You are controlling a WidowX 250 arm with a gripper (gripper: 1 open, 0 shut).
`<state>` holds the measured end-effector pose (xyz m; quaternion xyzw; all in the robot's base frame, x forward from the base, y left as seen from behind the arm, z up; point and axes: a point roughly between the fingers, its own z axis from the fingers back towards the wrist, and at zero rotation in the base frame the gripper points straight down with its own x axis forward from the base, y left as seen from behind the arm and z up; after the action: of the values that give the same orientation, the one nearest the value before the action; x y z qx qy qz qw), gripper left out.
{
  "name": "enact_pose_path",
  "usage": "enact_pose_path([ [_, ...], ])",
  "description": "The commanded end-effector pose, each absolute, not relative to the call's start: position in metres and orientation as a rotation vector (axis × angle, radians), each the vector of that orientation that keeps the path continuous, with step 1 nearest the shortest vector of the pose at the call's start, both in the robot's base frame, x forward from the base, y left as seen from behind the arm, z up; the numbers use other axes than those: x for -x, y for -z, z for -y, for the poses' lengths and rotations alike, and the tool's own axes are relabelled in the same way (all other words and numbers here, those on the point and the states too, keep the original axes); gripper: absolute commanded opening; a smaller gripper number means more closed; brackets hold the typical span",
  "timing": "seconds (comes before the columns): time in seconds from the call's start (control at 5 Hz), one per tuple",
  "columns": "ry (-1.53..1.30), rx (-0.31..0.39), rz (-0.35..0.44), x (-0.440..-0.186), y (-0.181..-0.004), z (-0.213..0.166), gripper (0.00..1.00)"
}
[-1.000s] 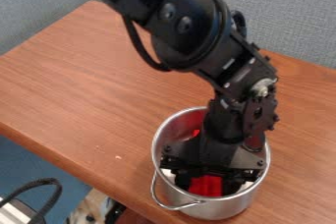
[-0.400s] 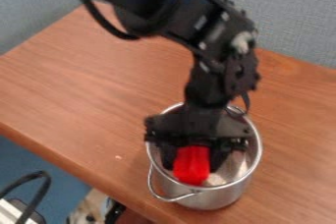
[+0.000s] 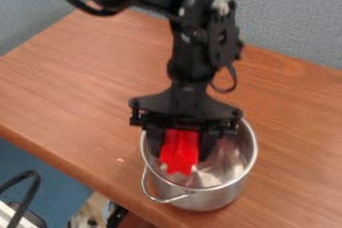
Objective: Move the red object from the metal pot to the table
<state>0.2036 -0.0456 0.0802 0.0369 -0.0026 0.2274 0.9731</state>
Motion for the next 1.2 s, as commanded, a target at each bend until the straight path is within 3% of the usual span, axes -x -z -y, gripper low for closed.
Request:
enact_pose_path([
  [0.0, -0.454, -0.037, 0.039, -0.222, -0.103, 0.044, 0.0],
  [0.8, -0.406, -0.104, 0.041, -0.236, -0.092, 0.074, 0.0],
  [1.0, -0.487, -0.099, 0.049, -0.242, -0.099, 0.066, 0.0],
])
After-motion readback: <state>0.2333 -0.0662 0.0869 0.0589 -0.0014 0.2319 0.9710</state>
